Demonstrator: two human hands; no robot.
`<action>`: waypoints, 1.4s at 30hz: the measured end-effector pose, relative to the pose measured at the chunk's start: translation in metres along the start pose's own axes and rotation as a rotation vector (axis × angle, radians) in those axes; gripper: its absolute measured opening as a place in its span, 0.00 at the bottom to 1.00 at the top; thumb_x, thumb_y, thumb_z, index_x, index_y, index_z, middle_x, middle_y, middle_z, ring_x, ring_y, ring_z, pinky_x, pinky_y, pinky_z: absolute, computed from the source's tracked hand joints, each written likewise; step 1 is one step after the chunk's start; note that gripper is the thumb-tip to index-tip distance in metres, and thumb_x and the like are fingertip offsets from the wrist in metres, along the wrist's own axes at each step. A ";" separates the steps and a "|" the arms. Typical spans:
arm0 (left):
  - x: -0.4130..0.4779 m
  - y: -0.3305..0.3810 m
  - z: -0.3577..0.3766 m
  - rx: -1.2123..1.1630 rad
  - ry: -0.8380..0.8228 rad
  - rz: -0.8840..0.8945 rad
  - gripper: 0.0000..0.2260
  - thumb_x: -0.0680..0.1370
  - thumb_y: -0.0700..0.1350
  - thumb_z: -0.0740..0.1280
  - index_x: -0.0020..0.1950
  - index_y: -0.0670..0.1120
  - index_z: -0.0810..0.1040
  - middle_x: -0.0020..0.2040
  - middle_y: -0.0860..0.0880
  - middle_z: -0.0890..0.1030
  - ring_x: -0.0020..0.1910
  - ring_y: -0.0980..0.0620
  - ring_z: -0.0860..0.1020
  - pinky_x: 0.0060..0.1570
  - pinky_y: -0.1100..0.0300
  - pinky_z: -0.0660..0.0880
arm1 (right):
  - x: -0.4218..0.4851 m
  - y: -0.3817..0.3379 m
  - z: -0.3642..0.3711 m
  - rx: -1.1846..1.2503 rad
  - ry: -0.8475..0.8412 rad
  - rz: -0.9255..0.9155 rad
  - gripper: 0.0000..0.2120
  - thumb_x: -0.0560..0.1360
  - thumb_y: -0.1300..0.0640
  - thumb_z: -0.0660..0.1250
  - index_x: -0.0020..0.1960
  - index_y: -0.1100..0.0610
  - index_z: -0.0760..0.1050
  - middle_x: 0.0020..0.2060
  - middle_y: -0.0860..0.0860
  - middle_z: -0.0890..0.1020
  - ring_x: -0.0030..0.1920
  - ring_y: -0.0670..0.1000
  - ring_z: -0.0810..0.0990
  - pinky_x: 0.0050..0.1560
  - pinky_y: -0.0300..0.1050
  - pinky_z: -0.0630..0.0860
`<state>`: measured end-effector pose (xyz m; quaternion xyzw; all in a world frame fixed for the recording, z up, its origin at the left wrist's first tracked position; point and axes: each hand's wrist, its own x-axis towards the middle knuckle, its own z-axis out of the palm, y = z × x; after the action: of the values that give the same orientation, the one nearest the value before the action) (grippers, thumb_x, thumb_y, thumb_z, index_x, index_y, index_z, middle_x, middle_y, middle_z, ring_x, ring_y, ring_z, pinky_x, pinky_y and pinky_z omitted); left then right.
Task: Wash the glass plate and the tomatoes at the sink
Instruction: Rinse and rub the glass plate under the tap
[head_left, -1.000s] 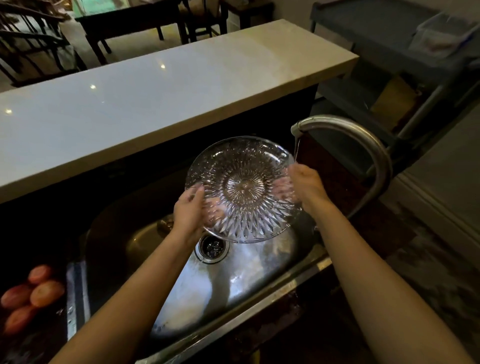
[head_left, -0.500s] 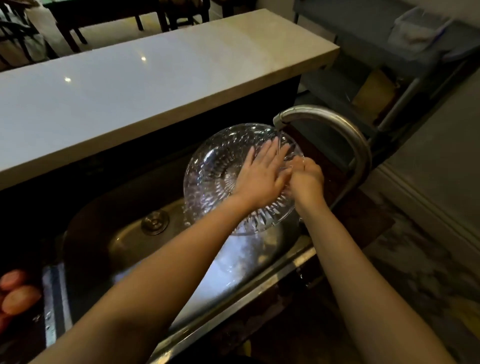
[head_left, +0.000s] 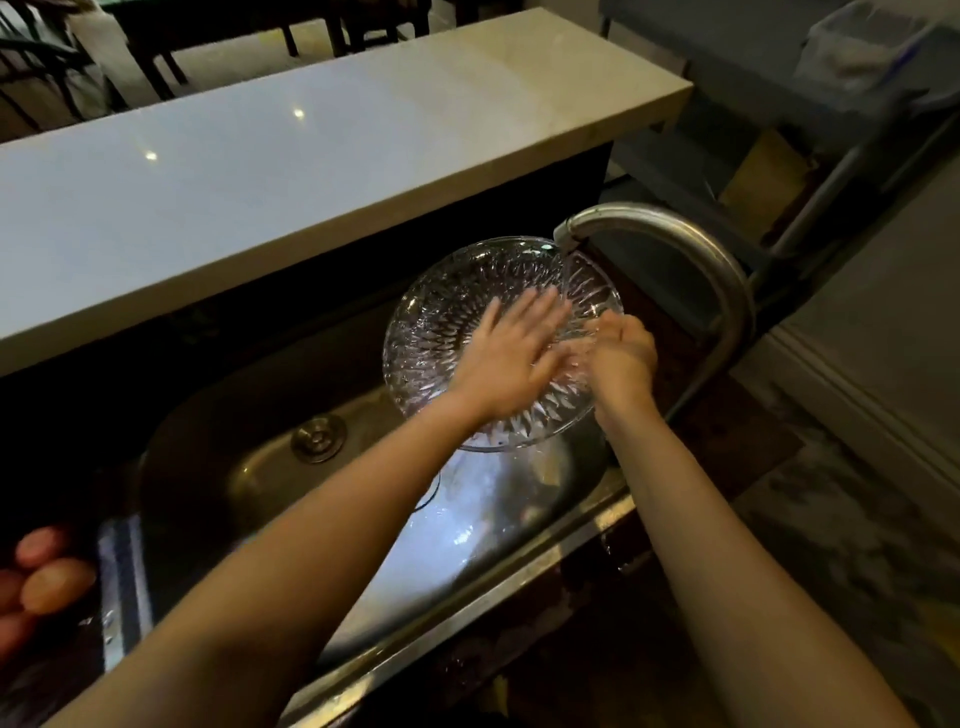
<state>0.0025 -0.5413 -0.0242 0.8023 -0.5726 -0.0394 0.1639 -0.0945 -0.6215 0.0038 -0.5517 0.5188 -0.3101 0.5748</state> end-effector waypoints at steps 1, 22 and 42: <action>0.001 -0.016 -0.005 -0.001 0.025 -0.091 0.25 0.79 0.60 0.43 0.76 0.55 0.49 0.77 0.54 0.48 0.77 0.54 0.46 0.73 0.50 0.37 | -0.001 0.000 -0.001 -0.010 0.002 -0.024 0.09 0.81 0.56 0.54 0.47 0.57 0.71 0.35 0.50 0.78 0.32 0.42 0.82 0.32 0.35 0.78; -0.103 -0.093 -0.092 -1.139 0.055 -0.694 0.06 0.80 0.38 0.58 0.56 0.44 0.71 0.34 0.46 0.84 0.22 0.52 0.78 0.20 0.59 0.76 | -0.004 0.052 0.026 -0.131 -0.312 0.146 0.14 0.79 0.47 0.57 0.45 0.54 0.75 0.37 0.54 0.84 0.33 0.52 0.84 0.40 0.48 0.82; -0.112 -0.058 -0.149 -0.239 -0.014 -0.892 0.15 0.74 0.43 0.56 0.29 0.41 0.73 0.28 0.43 0.78 0.32 0.43 0.81 0.38 0.51 0.81 | -0.066 0.119 0.099 -0.218 -0.874 0.688 0.20 0.78 0.46 0.61 0.58 0.62 0.75 0.46 0.56 0.81 0.47 0.54 0.80 0.42 0.44 0.78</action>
<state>0.0546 -0.3880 0.0846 0.9456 -0.1637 -0.1771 0.2184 -0.0446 -0.5055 -0.1083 -0.4841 0.4117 0.2075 0.7437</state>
